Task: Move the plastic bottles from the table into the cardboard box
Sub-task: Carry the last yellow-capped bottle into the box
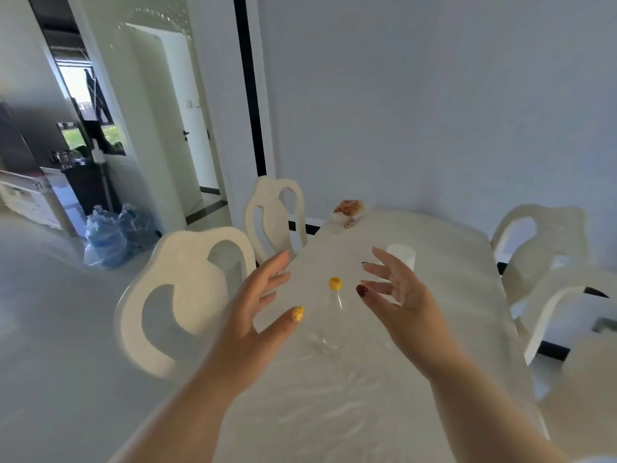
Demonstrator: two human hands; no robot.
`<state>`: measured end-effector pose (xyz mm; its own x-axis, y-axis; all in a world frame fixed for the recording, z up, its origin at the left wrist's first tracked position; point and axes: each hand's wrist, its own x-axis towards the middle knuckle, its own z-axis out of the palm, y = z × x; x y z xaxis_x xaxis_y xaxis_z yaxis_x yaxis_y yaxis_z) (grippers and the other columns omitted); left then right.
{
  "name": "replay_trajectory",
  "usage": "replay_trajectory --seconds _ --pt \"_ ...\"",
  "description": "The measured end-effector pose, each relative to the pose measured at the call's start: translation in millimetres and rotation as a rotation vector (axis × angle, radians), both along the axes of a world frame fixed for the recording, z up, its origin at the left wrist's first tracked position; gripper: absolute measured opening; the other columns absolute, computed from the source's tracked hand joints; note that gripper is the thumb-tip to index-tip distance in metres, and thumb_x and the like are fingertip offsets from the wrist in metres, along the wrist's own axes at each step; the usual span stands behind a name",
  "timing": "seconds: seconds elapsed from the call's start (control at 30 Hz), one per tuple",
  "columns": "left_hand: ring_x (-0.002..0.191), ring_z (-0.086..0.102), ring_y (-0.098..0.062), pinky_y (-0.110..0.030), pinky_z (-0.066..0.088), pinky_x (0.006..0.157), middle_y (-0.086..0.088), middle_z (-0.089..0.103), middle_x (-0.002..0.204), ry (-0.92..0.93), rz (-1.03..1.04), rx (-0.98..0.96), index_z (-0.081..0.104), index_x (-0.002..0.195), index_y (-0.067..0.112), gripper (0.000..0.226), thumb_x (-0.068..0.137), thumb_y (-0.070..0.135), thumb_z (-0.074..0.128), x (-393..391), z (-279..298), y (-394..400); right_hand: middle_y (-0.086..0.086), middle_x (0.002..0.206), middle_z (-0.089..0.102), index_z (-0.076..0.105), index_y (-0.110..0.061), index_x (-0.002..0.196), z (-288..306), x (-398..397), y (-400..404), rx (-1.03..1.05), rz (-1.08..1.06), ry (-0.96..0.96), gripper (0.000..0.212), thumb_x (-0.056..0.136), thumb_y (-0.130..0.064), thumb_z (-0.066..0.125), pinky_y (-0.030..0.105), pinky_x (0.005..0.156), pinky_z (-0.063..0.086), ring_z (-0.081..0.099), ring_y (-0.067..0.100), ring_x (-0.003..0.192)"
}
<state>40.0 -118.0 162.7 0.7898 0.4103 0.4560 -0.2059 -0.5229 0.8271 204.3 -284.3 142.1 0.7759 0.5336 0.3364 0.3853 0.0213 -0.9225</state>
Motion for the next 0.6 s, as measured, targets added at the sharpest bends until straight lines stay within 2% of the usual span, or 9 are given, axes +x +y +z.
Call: replay_trajectory --seconds 0.07,0.17,0.3,0.43,0.47,0.53,0.6 --pt "0.129 0.050 0.009 -0.015 0.040 0.104 0.019 0.056 0.141 0.034 -0.031 -0.027 0.051 0.137 0.036 0.056 0.084 0.029 0.064 13 -10 15 -0.017 0.126 0.062 0.045 -0.039 0.142 -14 12 19 -0.070 -0.038 0.010 0.062 0.086 -0.036 0.071 0.019 0.085 0.048 0.064 0.002 0.110" --pt "0.129 0.051 0.007 -0.016 0.040 0.105 0.018 0.061 0.137 0.082 -0.079 -0.072 0.056 0.134 0.037 0.049 0.085 0.031 0.062 33 -26 40 -0.014 0.126 0.063 0.046 -0.034 0.142 -34 30 47 -0.175 -0.081 0.030 0.061 0.087 -0.031 0.072 0.012 0.082 0.045 0.064 0.007 0.111" --pt "0.131 0.050 0.004 -0.026 0.040 0.105 0.020 0.063 0.135 0.155 -0.176 -0.210 0.056 0.134 0.044 0.053 0.082 0.050 0.062 66 -57 79 -0.012 0.127 0.062 0.047 -0.032 0.142 -65 57 84 -0.272 -0.173 0.067 0.064 0.084 -0.034 0.074 0.009 0.081 0.042 0.062 0.009 0.113" --pt "0.134 0.049 0.000 -0.029 0.041 0.101 0.025 0.057 0.140 0.227 -0.258 -0.314 0.050 0.138 0.046 0.059 0.082 0.061 0.061 92 -95 111 -0.009 0.141 0.056 0.044 -0.031 0.143 -96 78 112 -0.375 -0.302 0.107 0.078 0.073 -0.053 0.069 0.034 0.101 0.047 0.056 0.011 0.126" --pt "0.135 0.049 -0.001 -0.031 0.041 0.102 0.025 0.055 0.142 0.241 -0.273 -0.343 0.049 0.139 0.047 0.060 0.083 0.064 0.061 98 -106 118 -0.009 0.143 0.055 0.044 -0.031 0.143 -103 82 119 -0.423 -0.334 0.106 0.083 0.068 -0.060 0.065 0.036 0.103 0.046 0.054 0.011 0.129" --pt "0.136 0.049 -0.005 -0.038 0.039 0.107 0.023 0.053 0.145 0.264 -0.294 -0.437 0.050 0.139 0.046 0.061 0.082 0.066 0.061 107 -125 127 -0.012 0.140 0.058 0.047 -0.033 0.140 -116 88 129 -0.515 -0.377 0.111 0.088 0.061 -0.070 0.059 0.035 0.101 0.047 0.055 0.010 0.127" --pt "0.134 0.052 -0.007 -0.040 0.038 0.109 0.020 0.054 0.145 0.293 -0.319 -0.559 0.052 0.137 0.045 0.058 0.082 0.061 0.061 113 -143 132 -0.017 0.121 0.064 0.056 -0.036 0.126 -128 93 138 -0.553 -0.414 0.116 0.074 0.061 -0.070 0.060 0.029 0.088 0.047 0.060 0.008 0.115"
